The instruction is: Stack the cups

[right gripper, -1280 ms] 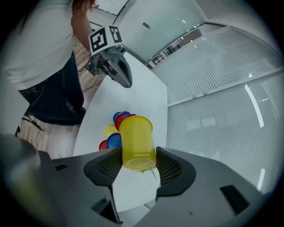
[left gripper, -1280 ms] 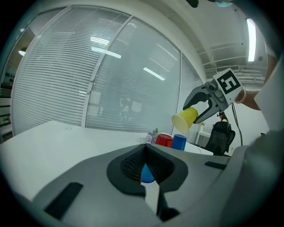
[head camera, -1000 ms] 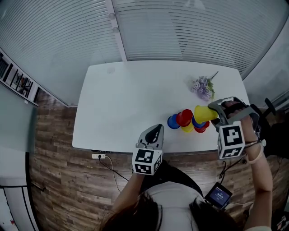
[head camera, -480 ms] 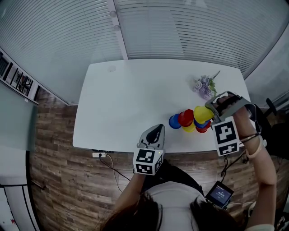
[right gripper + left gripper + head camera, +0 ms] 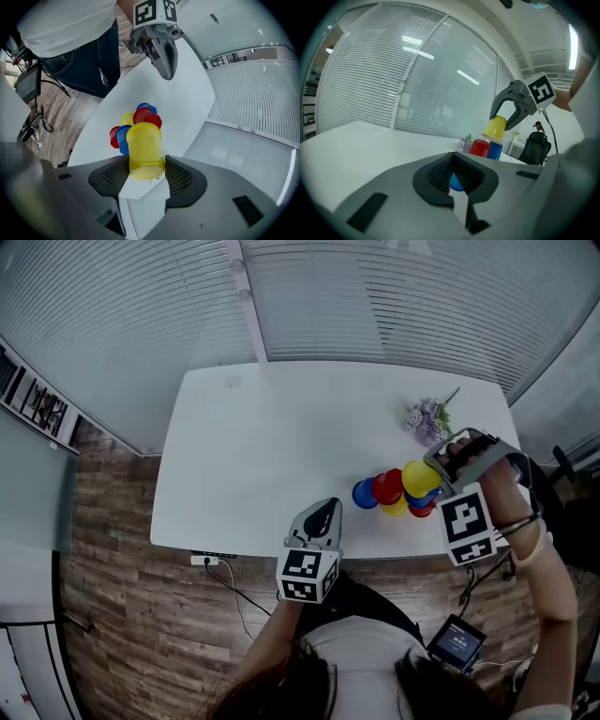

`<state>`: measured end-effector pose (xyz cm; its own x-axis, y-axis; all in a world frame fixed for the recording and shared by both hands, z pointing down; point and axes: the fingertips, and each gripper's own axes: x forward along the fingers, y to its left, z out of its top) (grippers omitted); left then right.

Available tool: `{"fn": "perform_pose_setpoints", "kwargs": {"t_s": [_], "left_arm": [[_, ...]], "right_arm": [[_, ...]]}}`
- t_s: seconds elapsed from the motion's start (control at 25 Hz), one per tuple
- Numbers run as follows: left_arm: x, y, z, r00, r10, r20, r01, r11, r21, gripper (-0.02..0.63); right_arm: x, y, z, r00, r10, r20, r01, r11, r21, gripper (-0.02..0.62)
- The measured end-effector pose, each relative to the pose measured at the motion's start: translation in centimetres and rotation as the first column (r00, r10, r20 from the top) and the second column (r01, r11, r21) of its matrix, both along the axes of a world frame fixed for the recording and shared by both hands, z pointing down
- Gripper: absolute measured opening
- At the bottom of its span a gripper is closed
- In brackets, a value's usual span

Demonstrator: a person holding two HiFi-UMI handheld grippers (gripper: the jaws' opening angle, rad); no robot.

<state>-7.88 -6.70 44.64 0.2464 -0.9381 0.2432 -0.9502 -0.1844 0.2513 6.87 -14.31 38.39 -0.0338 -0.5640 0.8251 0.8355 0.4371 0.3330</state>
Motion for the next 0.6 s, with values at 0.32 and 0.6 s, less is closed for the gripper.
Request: {"fn": "perform_pose_setpoints", "kwargs": {"t_s": [0.32, 0.6], "left_arm": [[-0.43, 0.00, 0.19, 1.000, -0.004, -0.009, 0.004, 1.000, -0.001, 0.017], [-0.94, 0.15, 0.29, 1.000, -0.009, -0.015, 0.009, 1.000, 0.000, 0.017]], "right_arm": [[-0.66, 0.26, -0.02, 1.000, -0.019, -0.005, 0.019, 1.000, 0.012, 0.262], [-0.87, 0.05, 0.21, 0.999, -0.032, -0.043, 0.033, 0.999, 0.021, 0.264]]}}
